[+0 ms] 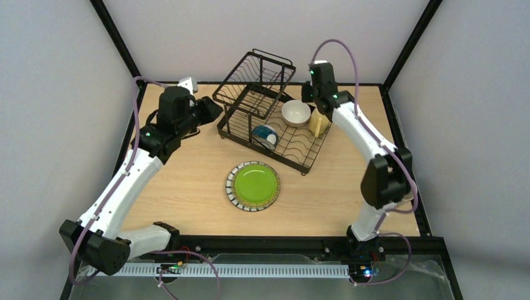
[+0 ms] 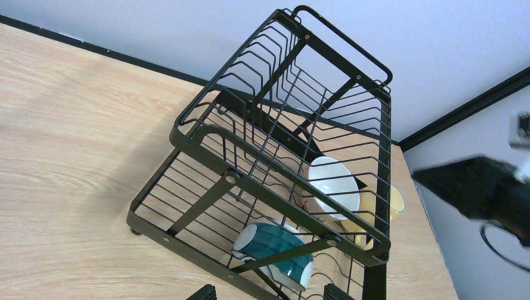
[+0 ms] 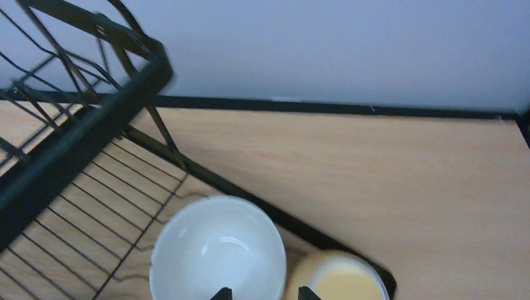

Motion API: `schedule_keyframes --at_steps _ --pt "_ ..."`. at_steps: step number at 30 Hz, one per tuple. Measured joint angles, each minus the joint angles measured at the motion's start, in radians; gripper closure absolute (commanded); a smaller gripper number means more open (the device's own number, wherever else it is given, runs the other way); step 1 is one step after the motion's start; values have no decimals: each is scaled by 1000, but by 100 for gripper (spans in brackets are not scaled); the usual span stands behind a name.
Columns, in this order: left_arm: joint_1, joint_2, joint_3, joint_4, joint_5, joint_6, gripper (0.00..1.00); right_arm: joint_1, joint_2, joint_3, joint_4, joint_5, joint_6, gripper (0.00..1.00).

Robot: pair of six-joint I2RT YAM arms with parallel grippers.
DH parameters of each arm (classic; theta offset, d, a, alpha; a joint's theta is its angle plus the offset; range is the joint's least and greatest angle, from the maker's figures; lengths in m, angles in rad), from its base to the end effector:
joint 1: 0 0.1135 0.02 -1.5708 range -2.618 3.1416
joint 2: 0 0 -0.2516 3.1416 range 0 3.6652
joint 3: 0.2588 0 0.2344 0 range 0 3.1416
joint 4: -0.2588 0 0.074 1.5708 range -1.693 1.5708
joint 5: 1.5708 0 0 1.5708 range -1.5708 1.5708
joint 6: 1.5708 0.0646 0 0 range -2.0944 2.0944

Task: Load the mixed dishes into the dish rack
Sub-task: Grab the bowl from the dish rack.

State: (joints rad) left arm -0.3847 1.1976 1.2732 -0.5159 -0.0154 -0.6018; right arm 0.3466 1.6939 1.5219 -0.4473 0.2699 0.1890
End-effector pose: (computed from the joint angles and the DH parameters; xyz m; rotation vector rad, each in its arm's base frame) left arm 0.2553 -0.1023 0.3656 -0.2337 2.0516 -0.6061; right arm 0.3777 0.1181 0.3044 -0.0194 2.1645 0.0116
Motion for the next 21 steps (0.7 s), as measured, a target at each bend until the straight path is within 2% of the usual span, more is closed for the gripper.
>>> schedule_keyframes --at_steps 7,10,21 --pt "0 -35 -25 -19 8 0 1 -14 302 350 -74 -115 -191 39" --pt "0 -41 -31 -20 19 6 1 -41 376 433 -108 -182 -236 32" --pt "0 -41 -33 -51 40 35 1 -144 452 485 -166 -352 -317 28"
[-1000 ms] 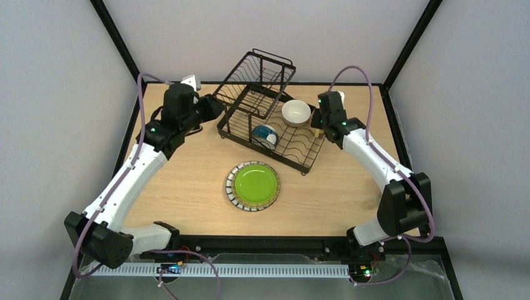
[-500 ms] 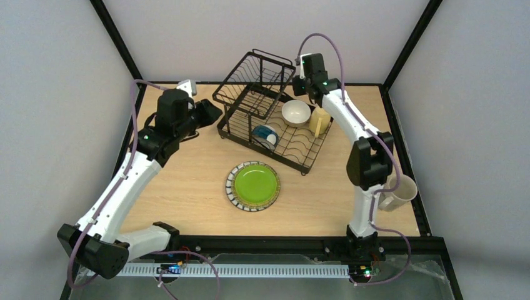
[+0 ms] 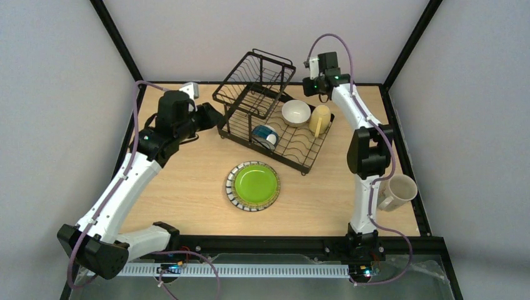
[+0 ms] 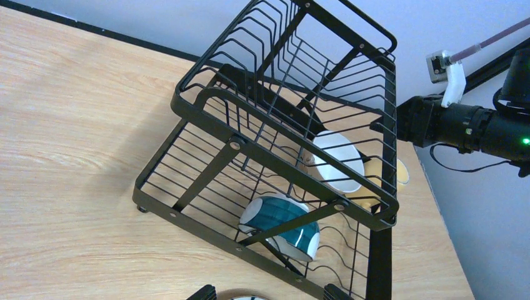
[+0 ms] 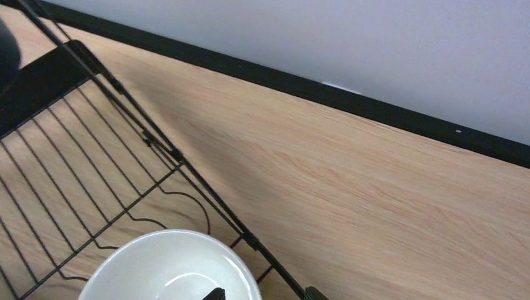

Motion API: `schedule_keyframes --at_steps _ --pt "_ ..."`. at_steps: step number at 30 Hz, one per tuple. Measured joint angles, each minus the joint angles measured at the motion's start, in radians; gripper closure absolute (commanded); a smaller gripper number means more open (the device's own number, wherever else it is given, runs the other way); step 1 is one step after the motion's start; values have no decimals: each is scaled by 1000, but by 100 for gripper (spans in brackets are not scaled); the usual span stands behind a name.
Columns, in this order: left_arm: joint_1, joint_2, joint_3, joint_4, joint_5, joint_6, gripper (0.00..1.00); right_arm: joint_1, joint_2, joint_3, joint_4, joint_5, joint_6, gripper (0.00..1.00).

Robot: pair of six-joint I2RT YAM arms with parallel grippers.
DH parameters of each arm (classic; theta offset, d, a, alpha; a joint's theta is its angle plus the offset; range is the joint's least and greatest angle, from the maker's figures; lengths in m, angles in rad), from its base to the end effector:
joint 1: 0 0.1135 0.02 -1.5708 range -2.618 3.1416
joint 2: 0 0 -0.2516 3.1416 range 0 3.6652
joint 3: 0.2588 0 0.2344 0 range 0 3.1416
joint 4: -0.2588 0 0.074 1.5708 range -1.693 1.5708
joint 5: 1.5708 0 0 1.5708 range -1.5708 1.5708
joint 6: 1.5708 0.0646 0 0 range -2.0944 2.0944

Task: Load the mixed dishes into the dish rack
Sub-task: Grab the bowl from the dish rack.

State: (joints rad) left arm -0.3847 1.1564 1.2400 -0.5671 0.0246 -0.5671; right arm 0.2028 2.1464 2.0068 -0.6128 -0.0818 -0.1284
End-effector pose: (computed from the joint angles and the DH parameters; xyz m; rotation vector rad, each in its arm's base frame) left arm 0.2424 -0.0999 0.3581 -0.1766 2.1039 -0.6077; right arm 0.4796 0.1040 0.2579 -0.4237 2.2848 0.1325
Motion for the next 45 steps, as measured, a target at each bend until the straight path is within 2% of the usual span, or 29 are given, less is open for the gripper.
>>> schedule_keyframes --at_steps 4,16,32,45 --pt "0 0 0 -9 5 3 1 -2 29 17 -7 -57 -10 24" --pt "0 0 0 -10 12 1 1 -40 138 51 -15 -155 -18 24" --pt "0 -40 0 -11 8 -24 1 -69 145 51 -15 -271 -3 26" --pt "0 -45 0 -13 15 -23 1 -69 154 47 -18 -279 -2 29"
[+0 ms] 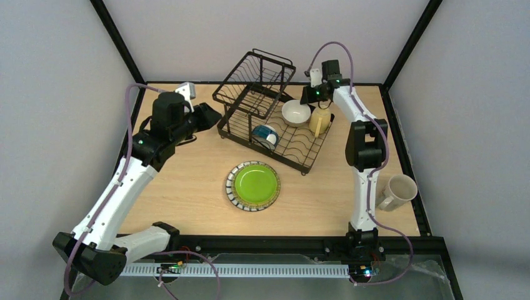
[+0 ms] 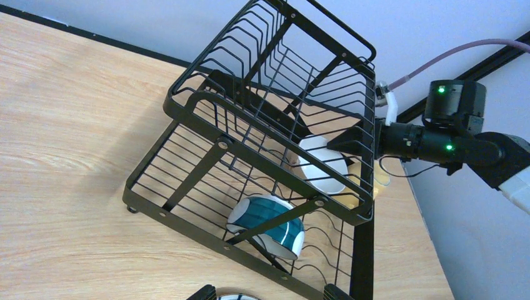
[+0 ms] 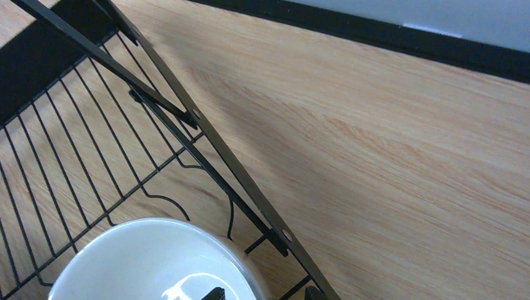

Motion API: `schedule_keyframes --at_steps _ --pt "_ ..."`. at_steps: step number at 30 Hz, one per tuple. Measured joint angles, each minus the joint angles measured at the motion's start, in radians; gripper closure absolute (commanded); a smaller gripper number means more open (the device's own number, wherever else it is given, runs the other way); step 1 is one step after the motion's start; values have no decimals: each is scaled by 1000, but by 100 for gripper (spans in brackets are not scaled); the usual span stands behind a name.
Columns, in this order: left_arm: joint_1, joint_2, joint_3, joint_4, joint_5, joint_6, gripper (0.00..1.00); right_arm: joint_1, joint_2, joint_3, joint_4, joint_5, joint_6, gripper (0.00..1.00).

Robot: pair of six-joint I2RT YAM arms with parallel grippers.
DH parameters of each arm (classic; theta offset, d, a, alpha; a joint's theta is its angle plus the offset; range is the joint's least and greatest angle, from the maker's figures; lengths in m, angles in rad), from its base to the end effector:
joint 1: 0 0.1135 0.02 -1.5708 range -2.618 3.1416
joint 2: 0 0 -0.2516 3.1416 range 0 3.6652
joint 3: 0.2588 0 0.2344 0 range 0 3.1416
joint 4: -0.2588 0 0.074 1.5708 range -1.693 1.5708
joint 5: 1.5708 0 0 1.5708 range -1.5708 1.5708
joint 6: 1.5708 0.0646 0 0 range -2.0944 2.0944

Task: Load the mixed dishes into the dish rack
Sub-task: Grab the bowl from the dish rack.

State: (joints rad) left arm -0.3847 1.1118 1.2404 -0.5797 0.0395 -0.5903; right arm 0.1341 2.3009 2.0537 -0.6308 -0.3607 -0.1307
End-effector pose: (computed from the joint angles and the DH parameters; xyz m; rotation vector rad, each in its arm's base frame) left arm 0.2310 -0.0963 0.3672 -0.1882 2.0758 -0.6482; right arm 0.5004 0.0905 0.2002 -0.4765 2.3737 0.4420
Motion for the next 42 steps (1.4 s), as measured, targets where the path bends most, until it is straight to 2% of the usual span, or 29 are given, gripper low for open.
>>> schedule_keyframes --at_steps 5,9,17,23,42 --pt "0 0 0 2 13 0 1 0 43 0 -5 -6 0 31" --pt "0 0 0 4 17 0 1 1 61 0 -13 -11 2 39" --pt "0 0 0 5 21 2 1 1 63 14 -16 -3 10 79" --pt "0 0 0 4 21 4 1 3 64 20 -22 6 19 100" --pt "0 -31 -4 4 21 0 1 19 69 52 -35 40 26 100"
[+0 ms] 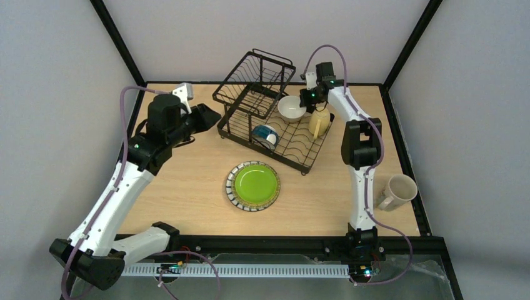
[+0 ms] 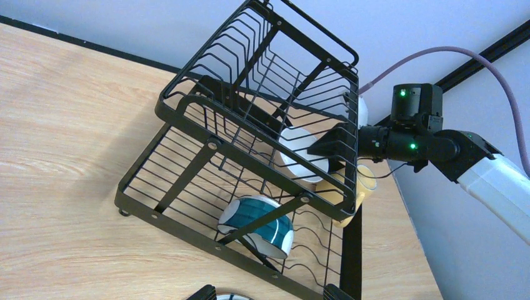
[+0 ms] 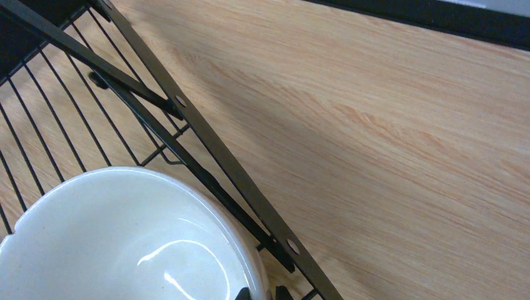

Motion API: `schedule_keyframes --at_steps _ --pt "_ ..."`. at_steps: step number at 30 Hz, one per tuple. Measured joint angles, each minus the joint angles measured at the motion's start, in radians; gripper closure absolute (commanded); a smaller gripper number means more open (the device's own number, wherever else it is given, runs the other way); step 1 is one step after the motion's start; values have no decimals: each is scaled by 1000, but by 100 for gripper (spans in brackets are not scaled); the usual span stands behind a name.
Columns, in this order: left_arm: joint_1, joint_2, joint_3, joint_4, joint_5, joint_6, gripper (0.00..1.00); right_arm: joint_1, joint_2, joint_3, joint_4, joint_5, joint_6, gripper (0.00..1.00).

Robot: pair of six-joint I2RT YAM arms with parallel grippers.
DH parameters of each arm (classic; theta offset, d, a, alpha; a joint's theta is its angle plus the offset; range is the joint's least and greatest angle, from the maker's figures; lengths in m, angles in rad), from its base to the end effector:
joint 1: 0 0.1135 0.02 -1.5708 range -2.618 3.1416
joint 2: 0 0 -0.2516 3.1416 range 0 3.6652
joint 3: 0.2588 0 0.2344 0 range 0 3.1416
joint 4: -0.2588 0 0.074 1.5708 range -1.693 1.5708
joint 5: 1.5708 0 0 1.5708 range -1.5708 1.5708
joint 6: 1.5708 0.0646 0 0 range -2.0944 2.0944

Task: Load the mixed dishes into the dish rack
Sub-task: Grab the bowl from the dish rack, then insert the bowl into the dish rack.

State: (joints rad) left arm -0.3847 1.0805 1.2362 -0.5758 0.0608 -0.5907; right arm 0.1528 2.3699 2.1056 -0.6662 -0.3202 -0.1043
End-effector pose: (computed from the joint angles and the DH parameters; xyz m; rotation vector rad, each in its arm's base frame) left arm 0.2233 -0.0947 0.3734 -0.1711 2.0497 -0.6802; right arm 0.5065 0.0986 0.1792 -0.4494 2.4414 0.4201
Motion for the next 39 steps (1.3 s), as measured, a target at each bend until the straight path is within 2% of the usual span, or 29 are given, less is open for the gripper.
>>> schedule_keyframes --at_steps 9,16,20,28,37,39 --pt "0 -31 -14 -6 0 -1 1 46 -10 14 27 84 -2 100" --pt "0 -59 -15 -24 0 -1 1 90 -81 -27 49 234 -10 100" --pt "0 -82 -22 -30 10 -1 1 115 -190 -204 154 359 -29 100" --pt "0 -126 -47 -40 36 -3 1 200 -417 -519 439 510 -78 100" --pt "0 -150 -50 -53 65 -8 1 280 -453 -831 771 709 -180 100" --pt "0 -160 -60 -50 71 -10 1 300 -457 -906 891 773 -216 100"
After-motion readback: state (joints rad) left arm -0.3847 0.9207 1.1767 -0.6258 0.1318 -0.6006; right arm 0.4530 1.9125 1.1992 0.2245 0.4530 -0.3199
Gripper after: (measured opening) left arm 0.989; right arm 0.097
